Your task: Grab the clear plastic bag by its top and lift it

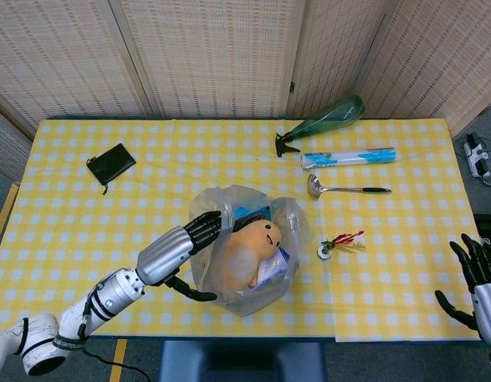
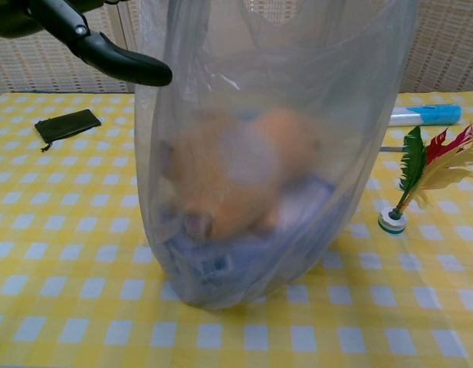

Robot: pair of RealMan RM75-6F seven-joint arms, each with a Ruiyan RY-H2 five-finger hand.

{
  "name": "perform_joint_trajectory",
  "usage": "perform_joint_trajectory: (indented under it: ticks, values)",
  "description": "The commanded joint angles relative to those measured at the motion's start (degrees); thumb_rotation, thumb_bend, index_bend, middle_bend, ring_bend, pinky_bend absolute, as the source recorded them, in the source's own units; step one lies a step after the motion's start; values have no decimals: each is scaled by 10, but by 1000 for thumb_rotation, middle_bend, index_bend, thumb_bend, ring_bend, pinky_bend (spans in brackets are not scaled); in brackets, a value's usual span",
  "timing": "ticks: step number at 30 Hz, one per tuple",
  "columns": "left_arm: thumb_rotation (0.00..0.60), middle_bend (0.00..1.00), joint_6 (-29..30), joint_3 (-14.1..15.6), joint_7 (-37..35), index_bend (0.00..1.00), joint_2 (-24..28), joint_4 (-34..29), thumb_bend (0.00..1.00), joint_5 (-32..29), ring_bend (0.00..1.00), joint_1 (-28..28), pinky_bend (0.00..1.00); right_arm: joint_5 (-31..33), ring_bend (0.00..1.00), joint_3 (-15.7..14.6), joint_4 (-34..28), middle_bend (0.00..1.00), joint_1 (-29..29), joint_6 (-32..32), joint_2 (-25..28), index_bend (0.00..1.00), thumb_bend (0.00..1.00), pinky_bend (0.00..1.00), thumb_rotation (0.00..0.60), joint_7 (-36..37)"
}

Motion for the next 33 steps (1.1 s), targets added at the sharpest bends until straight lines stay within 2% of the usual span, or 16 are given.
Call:
perform_joint_trajectory:
  ticks: [1,15,18,29,33]
  values:
    - [530,134,-4,2,0,60,-3,1,119,-4,131,-4,91,2,0,1,0,0,-1,1,0,0,306,0,600,1]
    - [534,134,-38,2,-40,58,-33,21,120,-18,138,-48,105,-4,0,1,3,0,-3,3,1,0,306,0,600,6]
    - [525,135,-51,-1,-84,59,-31,18,119,-22,138,-64,105,-1,0,2,4,0,-5,6,2,0,306,0,600,9]
    - [436,144,-99,-4,-327,56,-13,17,107,7,148,-146,110,8,0,-1,15,0,-21,16,2,0,306,0,600,18]
    - [422,145,-107,0,-386,54,-19,29,104,22,149,-175,111,14,0,-2,19,0,-29,23,3,0,306,0,600,26]
